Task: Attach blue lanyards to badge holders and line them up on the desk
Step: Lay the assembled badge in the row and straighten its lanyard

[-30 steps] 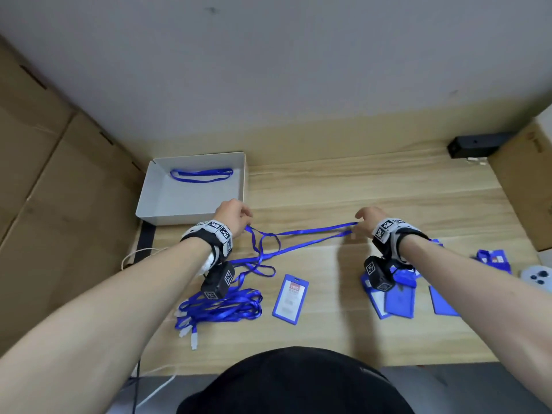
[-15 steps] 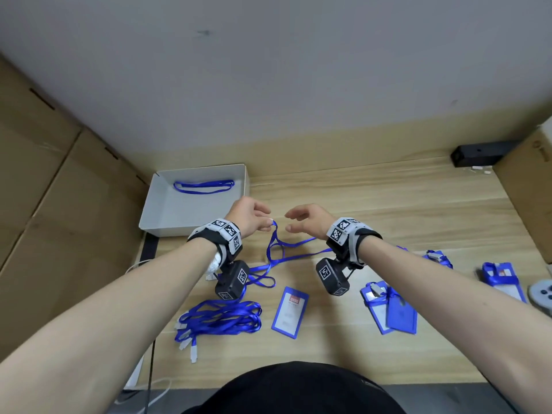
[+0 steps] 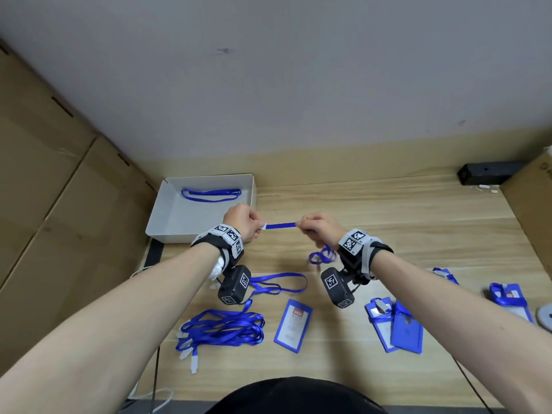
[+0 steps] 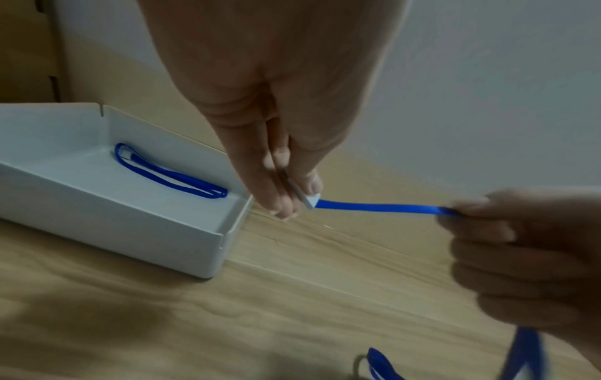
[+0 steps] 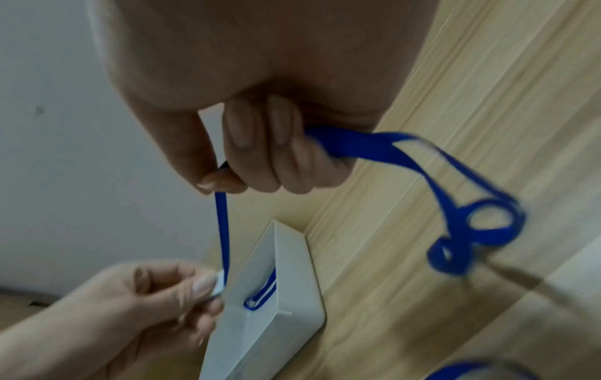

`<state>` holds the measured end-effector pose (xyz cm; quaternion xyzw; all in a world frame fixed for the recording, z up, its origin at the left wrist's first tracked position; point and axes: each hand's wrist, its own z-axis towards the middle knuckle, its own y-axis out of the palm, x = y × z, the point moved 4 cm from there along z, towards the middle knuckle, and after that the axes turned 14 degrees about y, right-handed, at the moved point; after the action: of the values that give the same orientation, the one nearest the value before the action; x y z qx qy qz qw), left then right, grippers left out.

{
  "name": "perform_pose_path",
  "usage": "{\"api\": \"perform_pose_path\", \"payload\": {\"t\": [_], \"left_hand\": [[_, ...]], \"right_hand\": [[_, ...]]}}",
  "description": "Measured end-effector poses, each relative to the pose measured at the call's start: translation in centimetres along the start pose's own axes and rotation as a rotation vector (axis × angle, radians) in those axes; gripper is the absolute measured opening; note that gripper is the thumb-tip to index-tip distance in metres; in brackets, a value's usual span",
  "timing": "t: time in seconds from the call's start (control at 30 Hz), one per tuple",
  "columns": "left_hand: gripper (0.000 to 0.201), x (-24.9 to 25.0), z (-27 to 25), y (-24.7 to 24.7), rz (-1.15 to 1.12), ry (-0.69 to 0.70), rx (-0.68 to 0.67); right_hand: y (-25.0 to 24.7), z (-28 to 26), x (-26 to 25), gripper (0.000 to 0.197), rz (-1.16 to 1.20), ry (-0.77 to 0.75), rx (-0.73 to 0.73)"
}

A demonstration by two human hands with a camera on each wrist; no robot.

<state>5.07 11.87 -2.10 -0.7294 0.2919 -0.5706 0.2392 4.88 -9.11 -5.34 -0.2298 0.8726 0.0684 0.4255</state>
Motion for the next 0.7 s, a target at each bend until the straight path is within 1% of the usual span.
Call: {"api": "perform_pose_path", "payload": {"t": [0.07, 0.13, 0.2, 0.3, 0.37, 0.43, 0.5, 0.6, 0.7], "left_hand": [[0.010, -1.0, 0.0, -0.9, 0.113, -0.019, 0.020], [0.012, -2.1, 0.2, -1.5, 0.215, -0.013, 0.000], [0.016, -2.8, 0.2, -1.4, 0.250, -0.016, -0.013], [0.023, -2.8, 0.1, -0.3, 0.158, -0.021, -0.021], [0.018, -2.2, 0.1, 0.9, 0.049, -0.006, -0.022], [0.009, -1.2, 0.0, 2.4, -0.069, 0.023, -0.067], [0.008, -0.3, -0.2, 3.7, -0.168, 0.052, -0.135], [0.009, 1.1, -0.4, 5.2, -0.245, 0.093, -0.215], [0.006, 2.0, -0.5, 6.2, -0.306, 0.136, -0.268]], "right_hand": [[-1.8, -0.2, 0.3, 0.036, -0.013, -0.005, 0.068], [-3.5, -0.3, 0.9, 0.034, -0.053, 0.001, 0.103], [-4.9, -0.6, 1.6, 0.033, -0.121, 0.022, 0.151], [-6.9, -0.6, 2.5, 0.033, -0.219, 0.047, 0.296], [-8.0, -0.1, 3.4, 0.030, -0.336, 0.104, 0.365], [-8.7, 0.2, 4.4, 0.025, -0.459, 0.192, 0.356], [-8.7, 0.3, 4.9, 0.023, -0.504, 0.224, 0.327], [-7.4, 0.1, 4.3, 0.030, -0.433, 0.166, 0.288], [-5.6, -0.1, 3.2, 0.027, -0.352, 0.054, 0.212]]}}
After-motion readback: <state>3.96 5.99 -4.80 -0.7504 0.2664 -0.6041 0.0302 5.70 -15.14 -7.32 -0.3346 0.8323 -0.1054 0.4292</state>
